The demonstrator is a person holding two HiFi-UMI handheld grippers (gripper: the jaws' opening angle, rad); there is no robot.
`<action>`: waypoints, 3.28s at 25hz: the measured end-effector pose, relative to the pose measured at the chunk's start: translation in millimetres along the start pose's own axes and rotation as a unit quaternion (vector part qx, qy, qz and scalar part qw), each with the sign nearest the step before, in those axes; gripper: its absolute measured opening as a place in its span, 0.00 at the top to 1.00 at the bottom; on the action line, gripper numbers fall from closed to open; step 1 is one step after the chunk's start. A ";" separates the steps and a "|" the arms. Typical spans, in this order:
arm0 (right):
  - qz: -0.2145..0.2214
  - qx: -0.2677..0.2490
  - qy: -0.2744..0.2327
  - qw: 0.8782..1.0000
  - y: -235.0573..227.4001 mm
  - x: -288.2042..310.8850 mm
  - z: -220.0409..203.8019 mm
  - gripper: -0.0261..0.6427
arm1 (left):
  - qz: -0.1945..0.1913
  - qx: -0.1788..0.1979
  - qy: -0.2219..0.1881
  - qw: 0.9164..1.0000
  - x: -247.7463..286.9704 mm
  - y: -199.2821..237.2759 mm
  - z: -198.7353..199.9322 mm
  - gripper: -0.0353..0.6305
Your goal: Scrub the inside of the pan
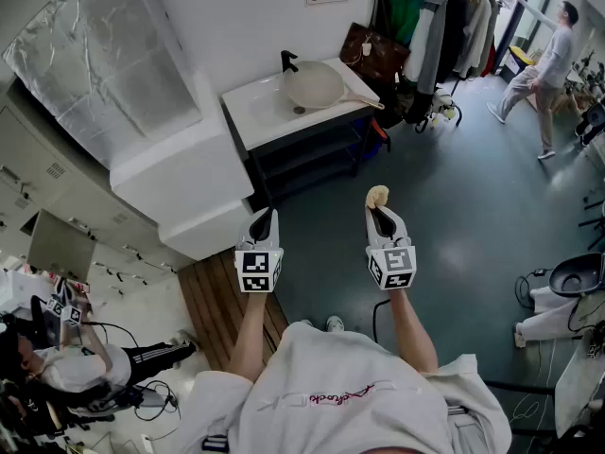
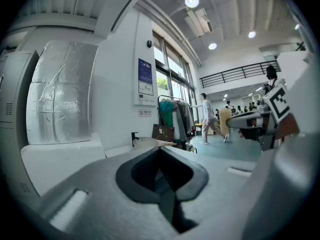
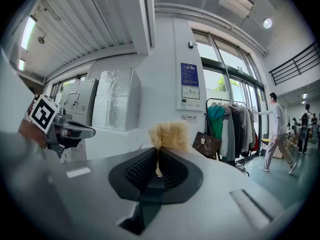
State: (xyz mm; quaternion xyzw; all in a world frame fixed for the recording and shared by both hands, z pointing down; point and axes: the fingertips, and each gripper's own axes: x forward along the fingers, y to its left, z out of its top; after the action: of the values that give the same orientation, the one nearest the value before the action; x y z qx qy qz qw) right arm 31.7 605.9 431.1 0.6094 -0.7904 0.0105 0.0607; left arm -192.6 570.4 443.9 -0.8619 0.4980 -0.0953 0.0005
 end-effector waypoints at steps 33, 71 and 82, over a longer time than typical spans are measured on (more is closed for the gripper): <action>0.033 0.003 0.000 0.999 -73.1 30.6 -21.5 0.93 | 0.018 0.003 0.004 1.000 79.8 -47.6 8.0 0.95; 0.029 0.005 0.029 0.999 -169.2 297.8 -13.6 0.93 | 0.001 -0.018 0.026 0.999 341.4 75.0 10.3 0.95; 0.034 -0.004 0.028 0.999 -191.0 400.0 -1.8 0.93 | -0.002 -0.021 0.021 1.000 432.8 125.1 21.1 0.95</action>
State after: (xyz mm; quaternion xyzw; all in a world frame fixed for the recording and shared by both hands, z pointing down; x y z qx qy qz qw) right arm 116.3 172.1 465.5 0.5817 -0.8085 0.0266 0.0845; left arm -86.2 133.8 482.1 -0.8603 0.4985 -0.1032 -0.0286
